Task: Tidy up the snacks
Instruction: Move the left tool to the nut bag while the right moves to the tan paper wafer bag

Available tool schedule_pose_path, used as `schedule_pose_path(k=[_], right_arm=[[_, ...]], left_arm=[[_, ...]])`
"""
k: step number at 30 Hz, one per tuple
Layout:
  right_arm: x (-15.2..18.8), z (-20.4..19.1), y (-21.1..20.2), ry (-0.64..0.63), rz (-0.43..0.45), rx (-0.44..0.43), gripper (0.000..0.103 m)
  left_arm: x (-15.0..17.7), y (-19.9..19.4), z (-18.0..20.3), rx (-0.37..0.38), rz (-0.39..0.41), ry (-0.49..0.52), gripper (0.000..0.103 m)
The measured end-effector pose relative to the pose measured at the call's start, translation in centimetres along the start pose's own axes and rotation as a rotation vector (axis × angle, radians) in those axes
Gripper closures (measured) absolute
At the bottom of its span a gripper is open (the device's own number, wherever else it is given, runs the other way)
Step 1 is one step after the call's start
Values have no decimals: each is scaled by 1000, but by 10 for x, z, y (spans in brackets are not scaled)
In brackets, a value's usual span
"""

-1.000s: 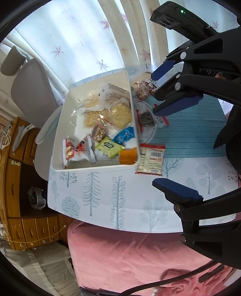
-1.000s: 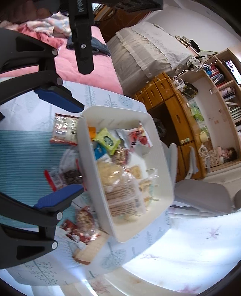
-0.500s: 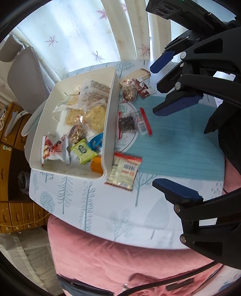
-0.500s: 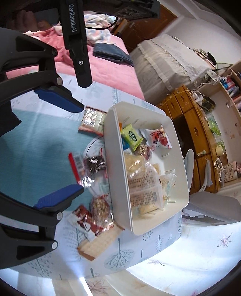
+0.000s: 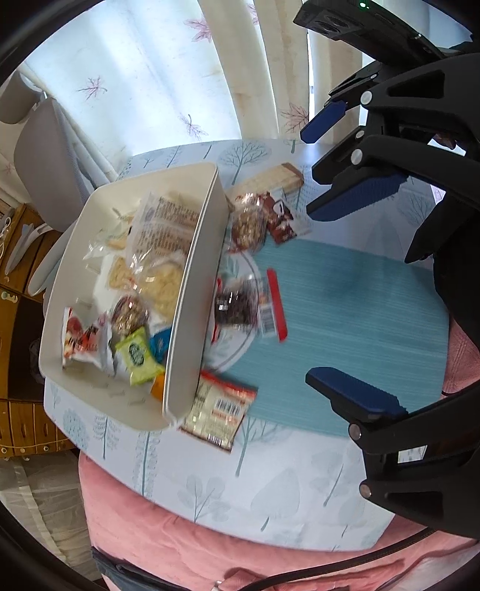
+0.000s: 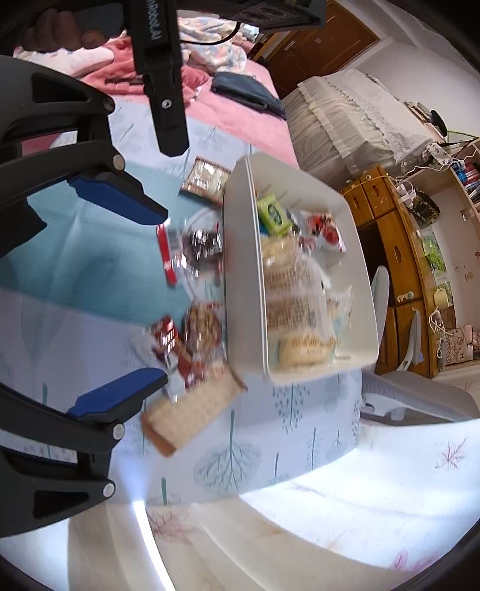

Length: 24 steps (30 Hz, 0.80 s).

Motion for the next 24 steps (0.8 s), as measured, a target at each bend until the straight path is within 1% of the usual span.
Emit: schedule_pose_path(k=[7, 14, 19, 20, 24], right_arm=[[4, 41, 6, 16, -16, 58, 22], [4, 70, 23, 9, -42, 121, 22], [3, 86, 41, -44, -60, 177, 23], [3, 89, 46, -61, -64, 192, 22], [3, 97, 60, -125, -77, 232, 23]], left_arm=[[-7, 30, 30, -14, -54, 8, 22], [-23, 59, 45, -38, -94, 6, 21], [-40, 83, 56, -55, -114, -2, 19], [-43, 88, 58, -57, -125, -9, 18], [-54, 104, 66, -65, -156, -39, 18]])
Point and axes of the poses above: each gripper's, at about its wrist camera, not at the fingertips, and y roughly the way its jaws point, z to its right, x to its underside, the point moved 6 cm from there along y, roughly the way its jaws point, and after that the axes turned 15 degrees about -z, right-handed, at the moved point
